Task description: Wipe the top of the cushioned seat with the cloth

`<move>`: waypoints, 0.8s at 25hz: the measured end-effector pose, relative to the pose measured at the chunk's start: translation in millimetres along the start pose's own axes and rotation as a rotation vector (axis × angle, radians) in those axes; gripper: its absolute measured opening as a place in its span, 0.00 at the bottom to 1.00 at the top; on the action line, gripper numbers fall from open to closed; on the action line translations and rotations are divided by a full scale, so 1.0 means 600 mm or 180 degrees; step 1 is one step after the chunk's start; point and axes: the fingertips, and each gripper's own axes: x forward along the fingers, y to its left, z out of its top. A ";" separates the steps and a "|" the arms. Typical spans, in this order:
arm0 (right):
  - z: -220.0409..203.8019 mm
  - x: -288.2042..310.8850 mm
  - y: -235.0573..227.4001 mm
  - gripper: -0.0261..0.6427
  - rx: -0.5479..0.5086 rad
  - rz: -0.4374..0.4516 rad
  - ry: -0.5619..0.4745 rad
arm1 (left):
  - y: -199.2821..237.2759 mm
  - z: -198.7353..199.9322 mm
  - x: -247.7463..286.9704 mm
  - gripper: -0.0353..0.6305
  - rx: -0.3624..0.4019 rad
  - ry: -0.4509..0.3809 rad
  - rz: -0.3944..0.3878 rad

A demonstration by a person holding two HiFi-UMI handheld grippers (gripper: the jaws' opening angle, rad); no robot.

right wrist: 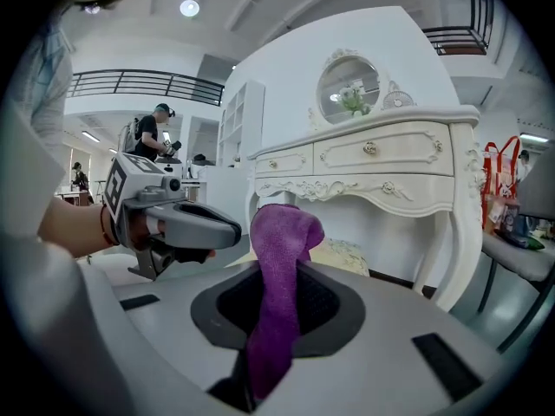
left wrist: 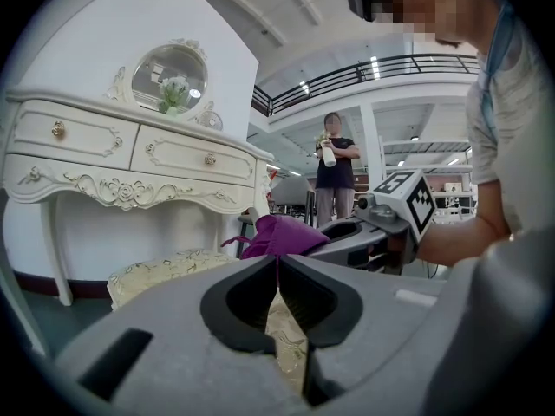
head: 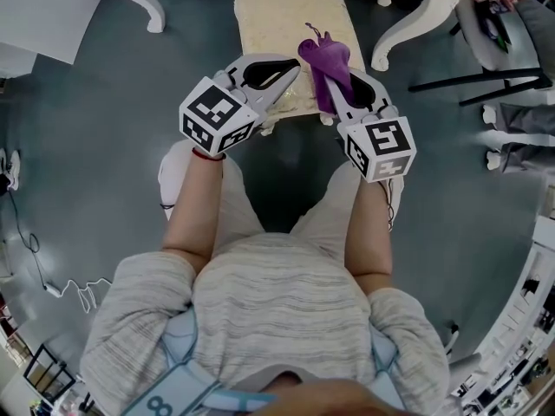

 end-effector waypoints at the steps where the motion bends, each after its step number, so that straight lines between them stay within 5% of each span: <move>1: 0.002 0.002 0.004 0.13 0.0004 0.0010 -0.0017 | 0.001 -0.001 -0.003 0.07 -0.0002 -0.0001 0.0007; 20: 0.009 0.020 0.027 0.12 -0.0044 0.0087 0.0003 | 0.015 -0.007 -0.025 0.07 -0.0048 -0.0028 0.0083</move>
